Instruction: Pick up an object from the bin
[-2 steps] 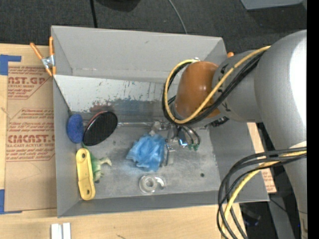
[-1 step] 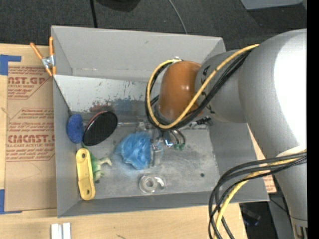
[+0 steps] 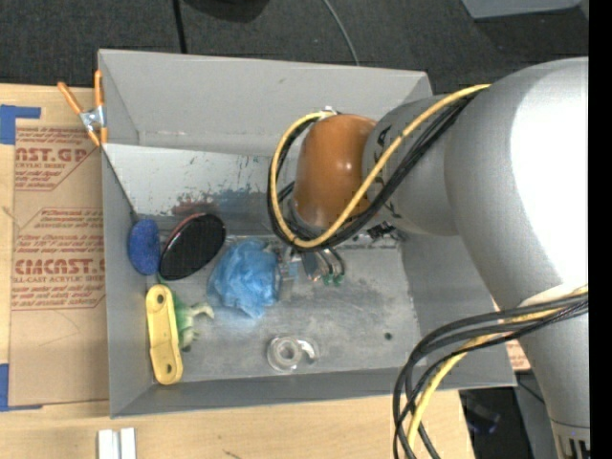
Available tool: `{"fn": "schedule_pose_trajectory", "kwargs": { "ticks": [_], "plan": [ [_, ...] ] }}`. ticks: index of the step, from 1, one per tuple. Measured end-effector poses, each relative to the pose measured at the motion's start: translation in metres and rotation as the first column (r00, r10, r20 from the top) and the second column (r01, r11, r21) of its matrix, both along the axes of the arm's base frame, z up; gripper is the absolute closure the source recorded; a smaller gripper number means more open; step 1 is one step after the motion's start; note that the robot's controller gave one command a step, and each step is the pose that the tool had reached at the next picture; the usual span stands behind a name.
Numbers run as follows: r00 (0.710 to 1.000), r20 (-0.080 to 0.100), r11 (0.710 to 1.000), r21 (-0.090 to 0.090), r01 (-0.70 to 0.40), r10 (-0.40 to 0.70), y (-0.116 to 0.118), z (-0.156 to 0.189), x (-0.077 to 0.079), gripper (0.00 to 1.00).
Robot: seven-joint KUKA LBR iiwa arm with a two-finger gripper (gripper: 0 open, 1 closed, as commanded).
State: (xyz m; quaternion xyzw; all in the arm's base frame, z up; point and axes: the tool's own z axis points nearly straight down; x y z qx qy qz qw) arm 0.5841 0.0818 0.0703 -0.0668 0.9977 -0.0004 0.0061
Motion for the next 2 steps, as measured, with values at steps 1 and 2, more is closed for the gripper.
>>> {"fn": "schedule_pose_trajectory", "kwargs": {
  "ticks": [1,2],
  "plan": [
    [1.0,0.0,1.0,0.0,0.0,0.0,0.0,0.0,0.0,1.0],
    [1.0,0.0,1.0,-0.001,-0.024,0.024,0.0066,0.0003,0.0044,1.0]
  ]
}}
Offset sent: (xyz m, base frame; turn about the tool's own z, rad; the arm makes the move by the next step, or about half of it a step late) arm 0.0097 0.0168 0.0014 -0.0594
